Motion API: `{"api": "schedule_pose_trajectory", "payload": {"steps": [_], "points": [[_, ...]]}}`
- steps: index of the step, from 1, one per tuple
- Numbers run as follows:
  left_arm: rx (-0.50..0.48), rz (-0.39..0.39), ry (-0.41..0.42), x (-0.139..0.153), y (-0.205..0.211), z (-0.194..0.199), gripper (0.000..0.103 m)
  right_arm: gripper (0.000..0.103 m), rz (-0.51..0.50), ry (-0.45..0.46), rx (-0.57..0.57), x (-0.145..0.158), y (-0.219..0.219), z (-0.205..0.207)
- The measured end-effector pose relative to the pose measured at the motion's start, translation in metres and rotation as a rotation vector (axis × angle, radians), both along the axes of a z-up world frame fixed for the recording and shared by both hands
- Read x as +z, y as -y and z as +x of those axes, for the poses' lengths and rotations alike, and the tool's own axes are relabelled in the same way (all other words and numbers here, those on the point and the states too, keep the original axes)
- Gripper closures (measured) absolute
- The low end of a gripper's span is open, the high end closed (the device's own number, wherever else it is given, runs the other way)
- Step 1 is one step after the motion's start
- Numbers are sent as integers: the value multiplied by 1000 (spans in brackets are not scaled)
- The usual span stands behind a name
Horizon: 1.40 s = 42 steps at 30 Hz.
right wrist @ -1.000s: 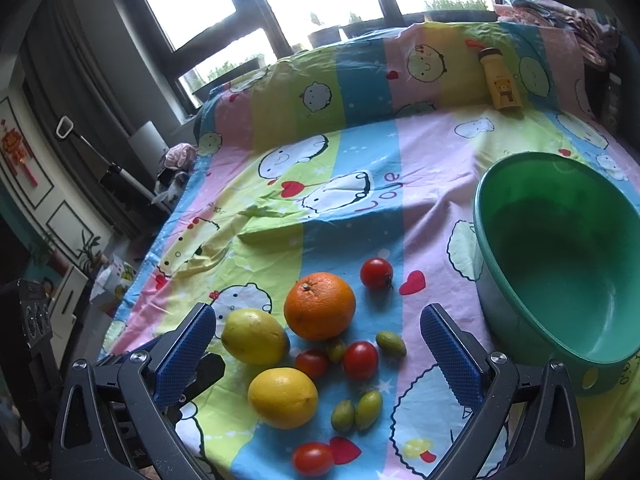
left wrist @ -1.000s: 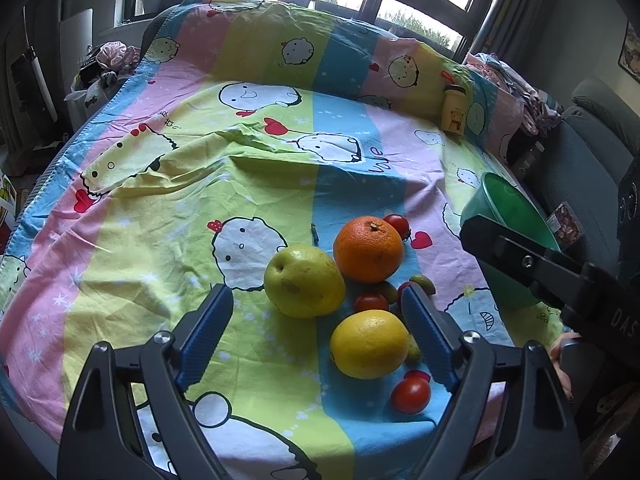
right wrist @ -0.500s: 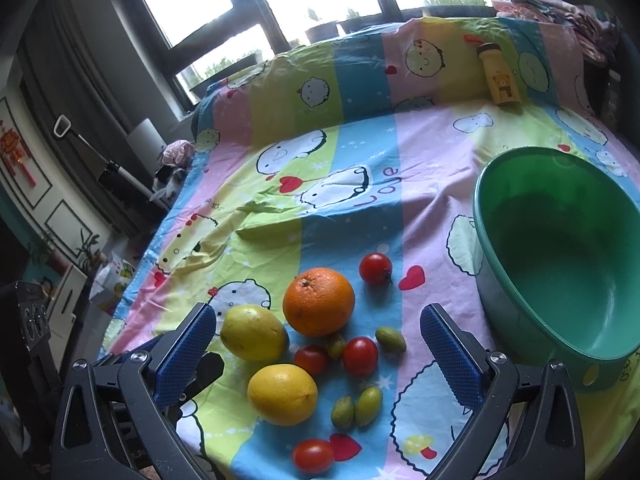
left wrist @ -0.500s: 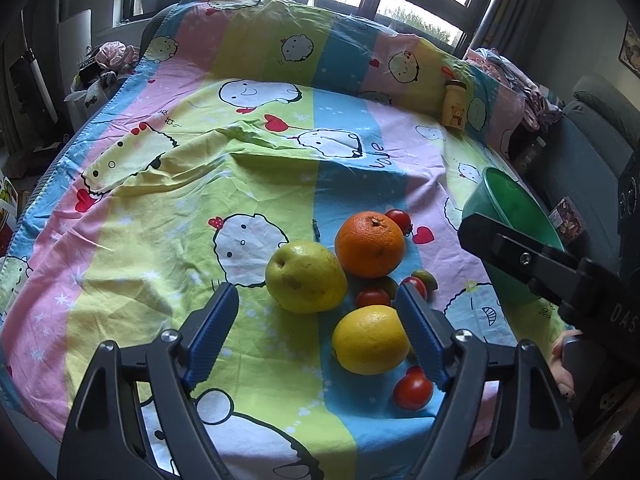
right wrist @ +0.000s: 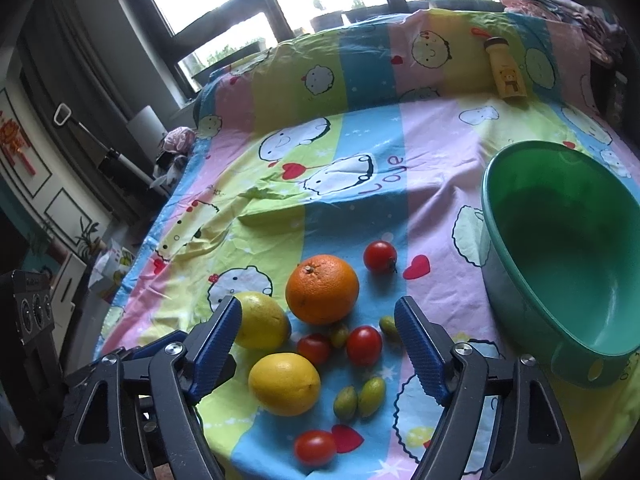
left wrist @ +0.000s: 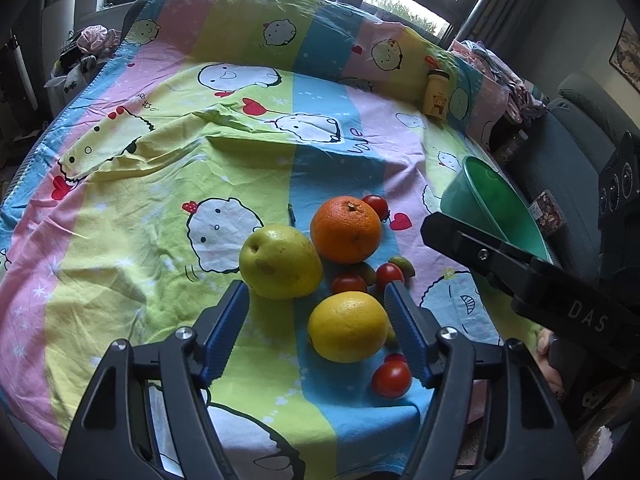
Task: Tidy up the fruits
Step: 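Lower the right gripper around the yellow lemon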
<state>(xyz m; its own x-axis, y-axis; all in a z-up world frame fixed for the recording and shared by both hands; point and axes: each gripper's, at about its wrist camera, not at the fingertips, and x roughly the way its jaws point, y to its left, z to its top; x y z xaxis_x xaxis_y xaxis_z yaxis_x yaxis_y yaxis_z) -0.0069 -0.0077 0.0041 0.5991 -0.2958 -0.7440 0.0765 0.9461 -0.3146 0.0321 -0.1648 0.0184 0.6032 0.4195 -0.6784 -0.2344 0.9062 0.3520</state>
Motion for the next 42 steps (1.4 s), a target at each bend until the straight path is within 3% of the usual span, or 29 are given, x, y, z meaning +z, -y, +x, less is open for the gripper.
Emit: {"api": "schedule_pose_trajectory", "payload": {"steps": [4,7,14,27,42], "points": [[-22,-9,-13,-1,3,-1,41,29,34,-53,18,-4,2,2],[-42,-25,-30,-4,3,-1,43,40,77,-102,47,-7,3,4],[-51,-71,-84,-13,0,0,45,46,184,-212,152,-22,-7,9],[-94,-84,-145,-26,9,4,45,49,172,-345,150,-51,-18,21],[-118,-71,-179,-38,15,8,44,49,140,-377,150,-61,-23,24]]}}
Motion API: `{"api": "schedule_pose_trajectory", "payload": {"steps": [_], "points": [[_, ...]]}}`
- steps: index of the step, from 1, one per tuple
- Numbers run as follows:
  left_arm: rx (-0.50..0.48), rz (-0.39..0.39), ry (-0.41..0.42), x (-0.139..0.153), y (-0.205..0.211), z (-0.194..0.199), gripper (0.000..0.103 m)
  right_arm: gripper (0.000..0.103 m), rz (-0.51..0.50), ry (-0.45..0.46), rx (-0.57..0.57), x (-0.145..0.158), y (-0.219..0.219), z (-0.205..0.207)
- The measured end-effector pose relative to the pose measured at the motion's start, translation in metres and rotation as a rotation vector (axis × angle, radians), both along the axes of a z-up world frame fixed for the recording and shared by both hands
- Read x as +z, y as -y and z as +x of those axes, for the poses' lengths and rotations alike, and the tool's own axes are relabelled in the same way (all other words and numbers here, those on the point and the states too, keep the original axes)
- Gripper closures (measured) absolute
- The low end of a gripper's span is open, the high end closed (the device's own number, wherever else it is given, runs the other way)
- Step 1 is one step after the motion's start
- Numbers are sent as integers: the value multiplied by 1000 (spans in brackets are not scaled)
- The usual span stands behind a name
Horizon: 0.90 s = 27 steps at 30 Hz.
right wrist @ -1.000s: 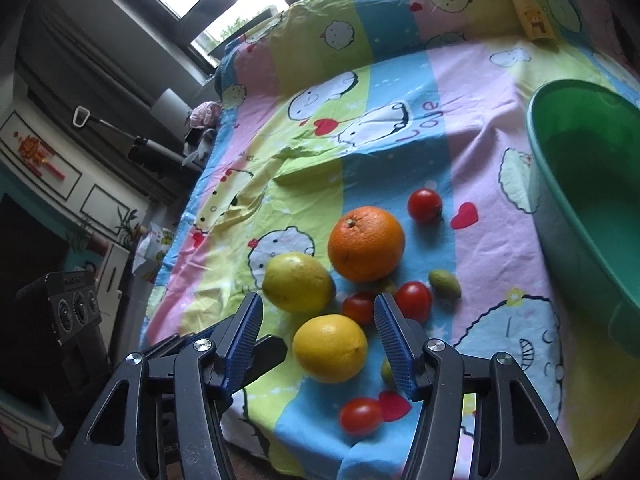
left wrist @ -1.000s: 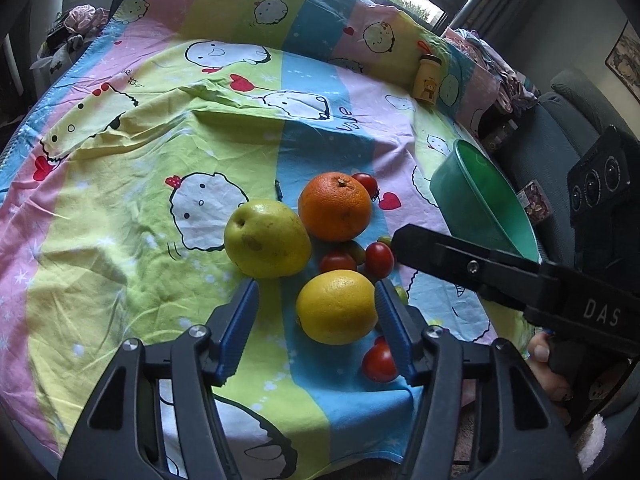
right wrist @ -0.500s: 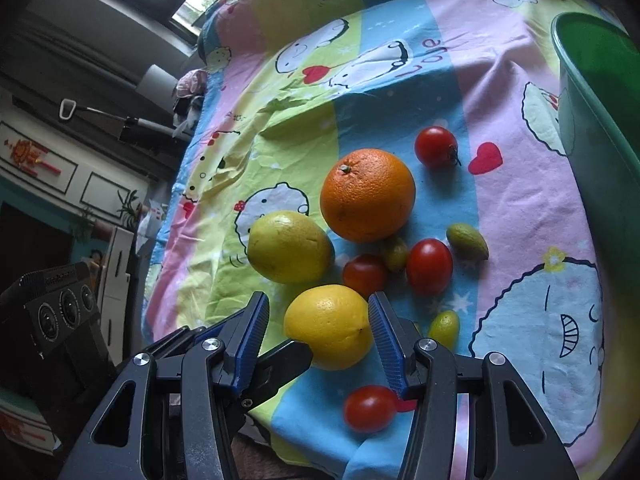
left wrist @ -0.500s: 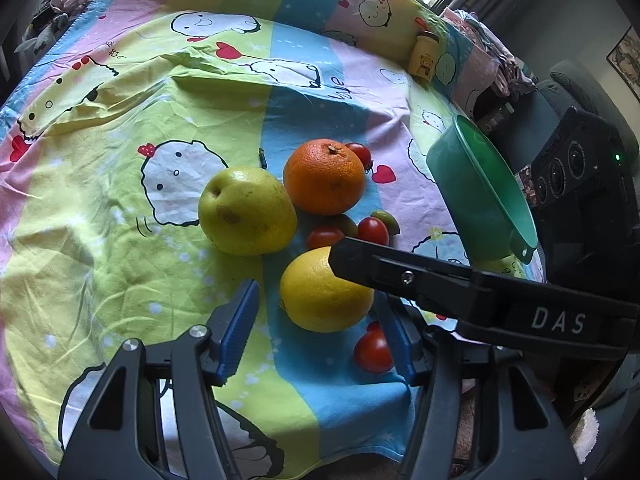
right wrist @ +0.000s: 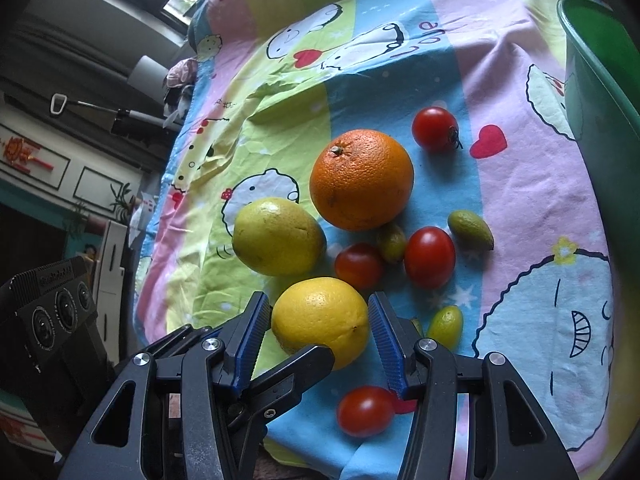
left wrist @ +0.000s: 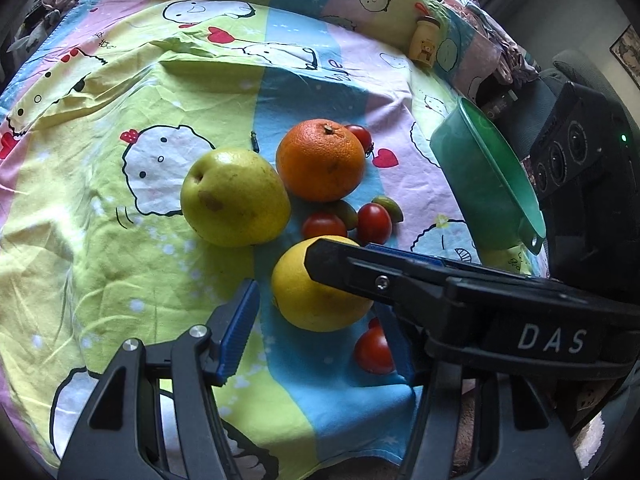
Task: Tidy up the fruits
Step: 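Lower the right gripper around the yellow lemon, then close the right gripper on the yellow lemon and lift it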
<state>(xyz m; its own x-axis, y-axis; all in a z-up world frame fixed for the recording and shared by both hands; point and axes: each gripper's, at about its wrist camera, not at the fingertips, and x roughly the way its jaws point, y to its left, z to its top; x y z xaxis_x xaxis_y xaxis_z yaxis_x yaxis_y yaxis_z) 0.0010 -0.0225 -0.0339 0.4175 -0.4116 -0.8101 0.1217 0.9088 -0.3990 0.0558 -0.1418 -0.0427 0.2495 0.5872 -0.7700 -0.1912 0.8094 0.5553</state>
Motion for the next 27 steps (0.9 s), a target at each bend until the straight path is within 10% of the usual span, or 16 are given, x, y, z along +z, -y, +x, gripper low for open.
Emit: {"api": "schedule_pose_trajectory", "payload": {"steps": [27], "points": [[-15,-11,-13,-11,8,5,44,48,-6,-6,0,-4,-3,3]]}}
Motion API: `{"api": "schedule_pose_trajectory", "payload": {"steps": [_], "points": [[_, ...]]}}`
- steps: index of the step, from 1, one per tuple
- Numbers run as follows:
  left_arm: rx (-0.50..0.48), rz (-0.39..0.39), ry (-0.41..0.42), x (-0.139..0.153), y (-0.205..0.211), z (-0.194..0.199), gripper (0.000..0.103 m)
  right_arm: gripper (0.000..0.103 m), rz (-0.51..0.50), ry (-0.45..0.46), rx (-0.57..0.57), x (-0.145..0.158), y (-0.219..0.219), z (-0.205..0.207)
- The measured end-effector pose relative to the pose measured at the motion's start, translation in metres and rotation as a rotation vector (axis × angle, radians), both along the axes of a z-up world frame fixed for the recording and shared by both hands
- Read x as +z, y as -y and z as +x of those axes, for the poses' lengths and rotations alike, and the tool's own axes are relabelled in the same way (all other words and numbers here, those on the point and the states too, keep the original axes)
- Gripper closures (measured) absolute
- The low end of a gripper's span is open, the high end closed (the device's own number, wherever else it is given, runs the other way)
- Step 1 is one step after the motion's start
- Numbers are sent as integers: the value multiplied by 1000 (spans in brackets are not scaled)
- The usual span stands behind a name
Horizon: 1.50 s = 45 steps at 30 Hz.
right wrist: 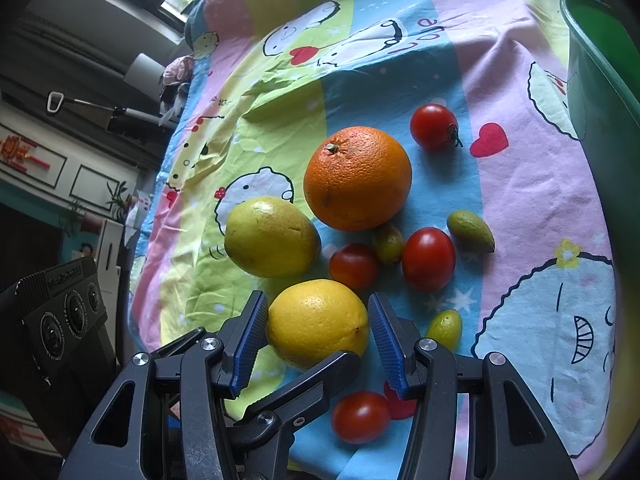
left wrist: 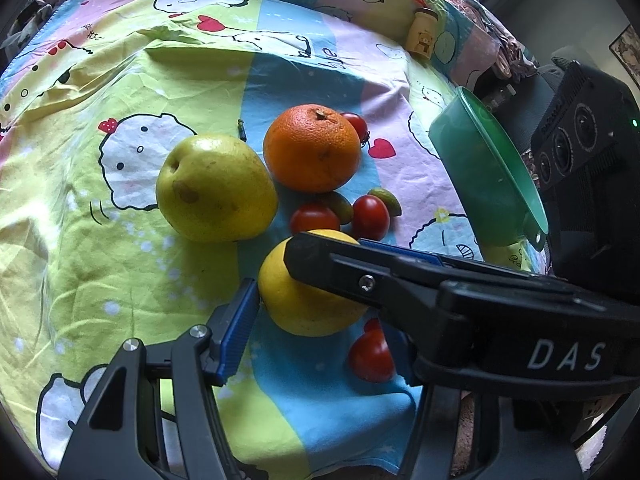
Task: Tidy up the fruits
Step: 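Close the right gripper on the yellow lemon and lift it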
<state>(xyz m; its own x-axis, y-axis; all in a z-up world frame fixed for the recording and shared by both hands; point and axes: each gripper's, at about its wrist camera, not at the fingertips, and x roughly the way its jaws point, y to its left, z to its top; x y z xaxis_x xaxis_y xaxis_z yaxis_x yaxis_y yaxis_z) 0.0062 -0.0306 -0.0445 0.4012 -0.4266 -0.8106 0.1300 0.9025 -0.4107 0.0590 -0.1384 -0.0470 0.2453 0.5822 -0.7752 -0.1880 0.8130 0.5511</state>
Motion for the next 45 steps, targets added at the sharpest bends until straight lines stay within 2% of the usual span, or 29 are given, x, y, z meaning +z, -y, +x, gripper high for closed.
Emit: {"api": "schedule_pose_trajectory", "payload": {"steps": [17,45], "points": [[15,9,-11,-7,-2,5,44,48,33,-43,30,-10,-6,5],[21,-3,-8,-7,-4,5,44,47,34,-45,35,-15,-11,7]]}}
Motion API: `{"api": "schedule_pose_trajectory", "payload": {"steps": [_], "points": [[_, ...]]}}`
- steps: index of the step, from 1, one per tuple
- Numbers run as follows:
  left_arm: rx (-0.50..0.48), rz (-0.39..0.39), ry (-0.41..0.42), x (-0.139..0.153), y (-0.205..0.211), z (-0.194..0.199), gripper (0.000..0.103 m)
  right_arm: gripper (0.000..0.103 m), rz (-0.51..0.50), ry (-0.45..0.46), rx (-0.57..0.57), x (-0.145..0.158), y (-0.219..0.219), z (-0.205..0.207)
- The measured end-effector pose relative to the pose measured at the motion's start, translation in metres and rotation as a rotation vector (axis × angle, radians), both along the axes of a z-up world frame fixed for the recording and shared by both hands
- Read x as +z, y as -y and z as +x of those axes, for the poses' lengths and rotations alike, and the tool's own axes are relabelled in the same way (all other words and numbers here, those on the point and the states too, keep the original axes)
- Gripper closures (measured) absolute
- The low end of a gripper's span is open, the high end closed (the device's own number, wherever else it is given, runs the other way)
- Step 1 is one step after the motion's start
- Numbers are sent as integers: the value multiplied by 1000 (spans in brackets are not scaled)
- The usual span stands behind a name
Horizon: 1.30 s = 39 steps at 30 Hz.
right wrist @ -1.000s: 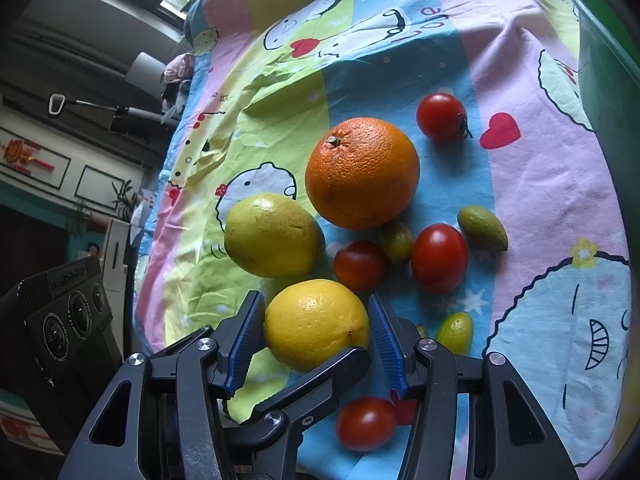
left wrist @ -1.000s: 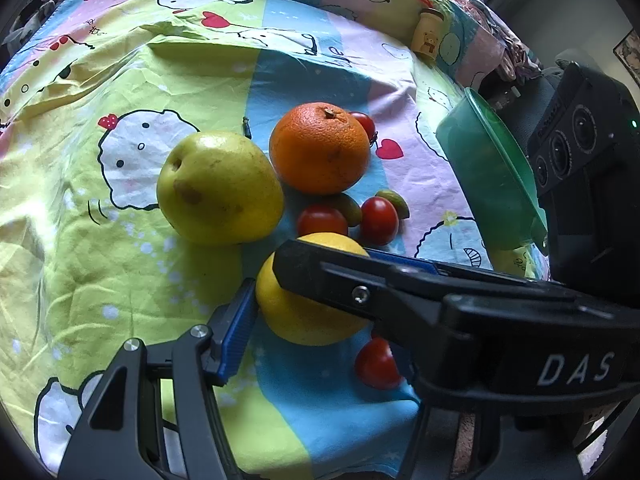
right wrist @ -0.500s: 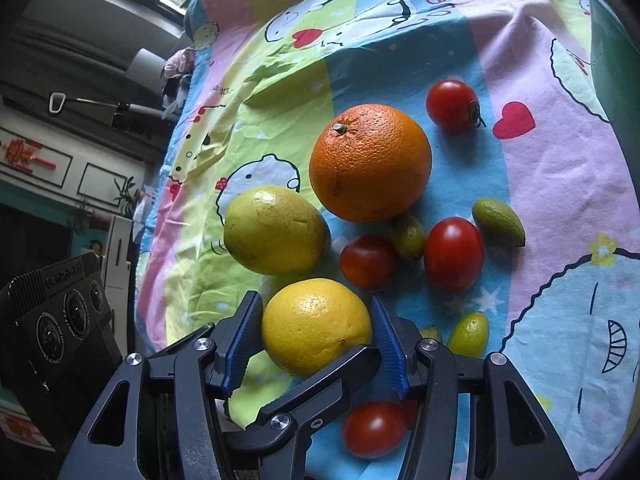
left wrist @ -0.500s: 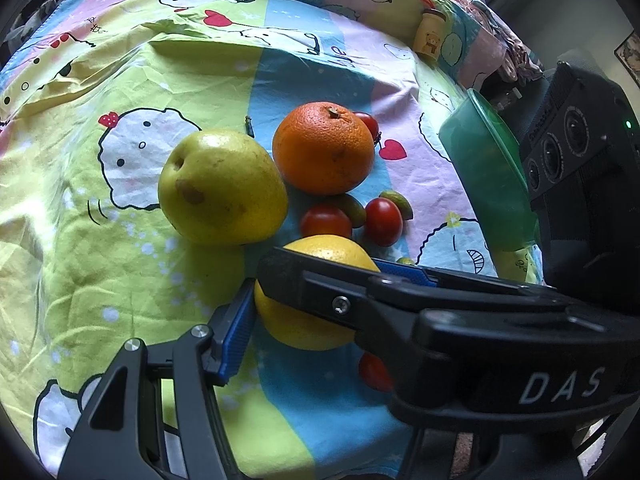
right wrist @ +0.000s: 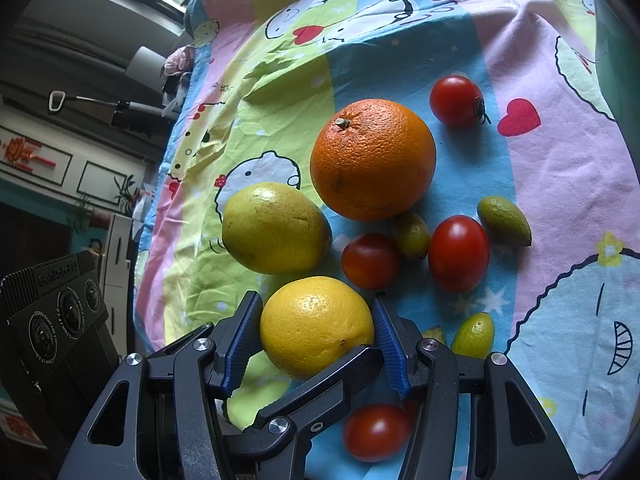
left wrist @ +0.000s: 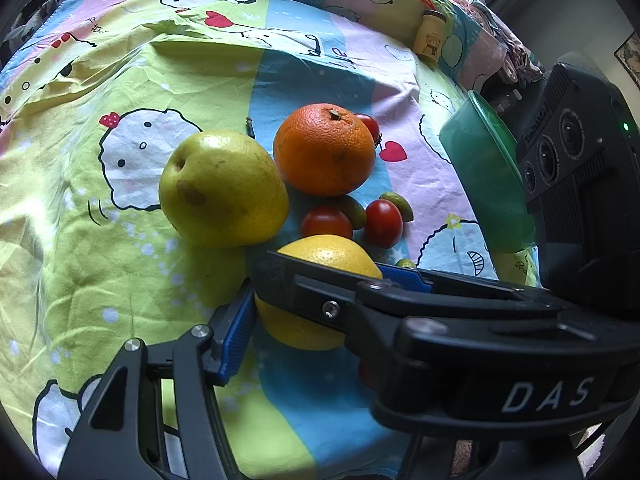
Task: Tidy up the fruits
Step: 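Close the right gripper on the yellow lemon and lift it, then carry the lemon in the right gripper over the green basin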
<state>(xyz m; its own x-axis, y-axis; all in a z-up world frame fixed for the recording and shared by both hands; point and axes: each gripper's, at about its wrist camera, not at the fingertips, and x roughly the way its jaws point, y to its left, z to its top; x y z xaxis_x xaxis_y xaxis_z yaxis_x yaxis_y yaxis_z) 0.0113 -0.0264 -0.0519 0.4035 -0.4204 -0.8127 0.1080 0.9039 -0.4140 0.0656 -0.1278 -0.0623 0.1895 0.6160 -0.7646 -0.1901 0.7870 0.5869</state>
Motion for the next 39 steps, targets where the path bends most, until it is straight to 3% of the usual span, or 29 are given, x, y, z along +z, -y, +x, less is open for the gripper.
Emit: {"api": "schedule_pose_trajectory", "payload": {"steps": [8,39], "points": [[-2,0,16,4,1,-3,44,46,1,11,1,1,0,0],[-13,24,168,43,14,-15,44,46,11,167,-5,47,11,-22]]}}
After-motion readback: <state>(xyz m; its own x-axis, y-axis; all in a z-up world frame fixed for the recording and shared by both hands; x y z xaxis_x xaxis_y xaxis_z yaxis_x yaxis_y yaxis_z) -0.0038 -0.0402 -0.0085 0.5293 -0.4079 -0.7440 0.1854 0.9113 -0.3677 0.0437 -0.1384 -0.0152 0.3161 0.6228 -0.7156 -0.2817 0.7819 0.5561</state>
